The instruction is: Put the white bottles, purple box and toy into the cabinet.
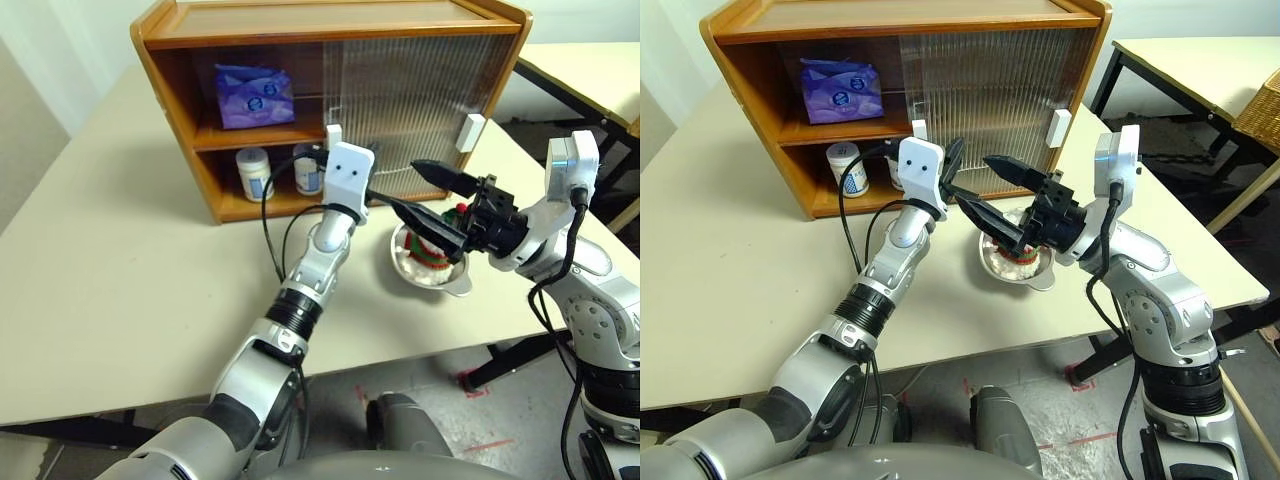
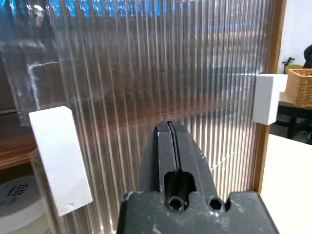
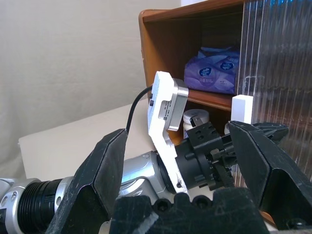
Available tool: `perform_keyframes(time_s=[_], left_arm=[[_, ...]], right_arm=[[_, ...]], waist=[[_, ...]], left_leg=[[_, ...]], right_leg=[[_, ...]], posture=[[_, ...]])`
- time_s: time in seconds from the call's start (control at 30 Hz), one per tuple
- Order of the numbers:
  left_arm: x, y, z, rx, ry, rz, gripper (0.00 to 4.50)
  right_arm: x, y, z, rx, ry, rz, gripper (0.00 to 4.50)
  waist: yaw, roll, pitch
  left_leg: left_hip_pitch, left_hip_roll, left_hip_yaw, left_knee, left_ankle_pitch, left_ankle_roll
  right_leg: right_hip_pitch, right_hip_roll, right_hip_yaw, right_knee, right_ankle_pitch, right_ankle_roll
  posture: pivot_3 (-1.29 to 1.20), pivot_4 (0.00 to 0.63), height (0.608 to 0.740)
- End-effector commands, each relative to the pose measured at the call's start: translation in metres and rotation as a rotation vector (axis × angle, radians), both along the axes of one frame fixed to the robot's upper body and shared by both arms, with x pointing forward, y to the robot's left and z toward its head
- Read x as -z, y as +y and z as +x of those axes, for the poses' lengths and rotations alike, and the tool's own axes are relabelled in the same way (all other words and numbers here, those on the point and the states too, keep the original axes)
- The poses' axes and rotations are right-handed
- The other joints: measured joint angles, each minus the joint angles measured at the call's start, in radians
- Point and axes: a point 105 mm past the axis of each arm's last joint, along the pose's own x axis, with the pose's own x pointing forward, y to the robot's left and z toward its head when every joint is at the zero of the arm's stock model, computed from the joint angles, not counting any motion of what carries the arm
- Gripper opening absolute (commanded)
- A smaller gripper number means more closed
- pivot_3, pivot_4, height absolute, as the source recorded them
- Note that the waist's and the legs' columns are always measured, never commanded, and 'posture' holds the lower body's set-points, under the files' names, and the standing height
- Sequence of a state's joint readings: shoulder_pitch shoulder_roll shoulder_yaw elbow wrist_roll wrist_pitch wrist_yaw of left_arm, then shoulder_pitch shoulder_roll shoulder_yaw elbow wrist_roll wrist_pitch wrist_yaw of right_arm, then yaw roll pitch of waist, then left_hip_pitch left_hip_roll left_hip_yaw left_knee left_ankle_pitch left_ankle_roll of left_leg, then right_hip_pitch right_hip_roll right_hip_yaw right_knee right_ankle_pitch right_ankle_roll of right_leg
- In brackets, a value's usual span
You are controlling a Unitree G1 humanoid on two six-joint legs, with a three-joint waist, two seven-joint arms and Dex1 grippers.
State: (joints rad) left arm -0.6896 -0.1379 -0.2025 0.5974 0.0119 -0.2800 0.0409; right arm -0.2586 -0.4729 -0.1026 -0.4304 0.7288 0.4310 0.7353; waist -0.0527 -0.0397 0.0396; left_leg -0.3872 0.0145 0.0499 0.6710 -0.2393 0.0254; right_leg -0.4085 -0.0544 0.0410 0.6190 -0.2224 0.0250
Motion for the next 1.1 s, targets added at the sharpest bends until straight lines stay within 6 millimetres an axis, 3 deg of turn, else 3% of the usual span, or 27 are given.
perform_keyframes(time_s=[0.03,0.43,1.1], left_arm=[[-0.009,-0.008,0.003,-0.05,0.008,-0.069,0.03],[-0.007,0.002,0.007,-0.142,0.02,-0.082,0.03],[0.009,0.065,-0.002,-0.401,0.059,-0.057,0.03]], right_arm=[[-0.003,-0.002,0.001,0.008,-0.015,-0.002,4.5],[-0.003,-0.003,-0.001,0.01,-0.014,-0.005,4.5],[0.0,0.0,-0.001,-0.017,-0.011,-0.002,4.5]], waist=[[-0.004,0.0,0.0],[-0.011,0.0,0.0],[-0.012,0.0,0.0]], left_leg=[[0.0,0.0,0.0,0.0,0.0,0.0],[0.0,0.0,-0.001,0.0,0.0,0.0],[0.002,0.0,-0.002,-0.001,0.0,0.0]], right_leg=[[0.0,0.0,0.0,0.0,0.0,0.0],[0.0,0.0,0.0,0.0,0.0,0.0],[0.0,0.0,0.002,0.001,0.001,0.0]], posture=[[-0.1,0.0,0.74],[-0.11,0.0,0.74],[-0.08,0.0,0.74]])
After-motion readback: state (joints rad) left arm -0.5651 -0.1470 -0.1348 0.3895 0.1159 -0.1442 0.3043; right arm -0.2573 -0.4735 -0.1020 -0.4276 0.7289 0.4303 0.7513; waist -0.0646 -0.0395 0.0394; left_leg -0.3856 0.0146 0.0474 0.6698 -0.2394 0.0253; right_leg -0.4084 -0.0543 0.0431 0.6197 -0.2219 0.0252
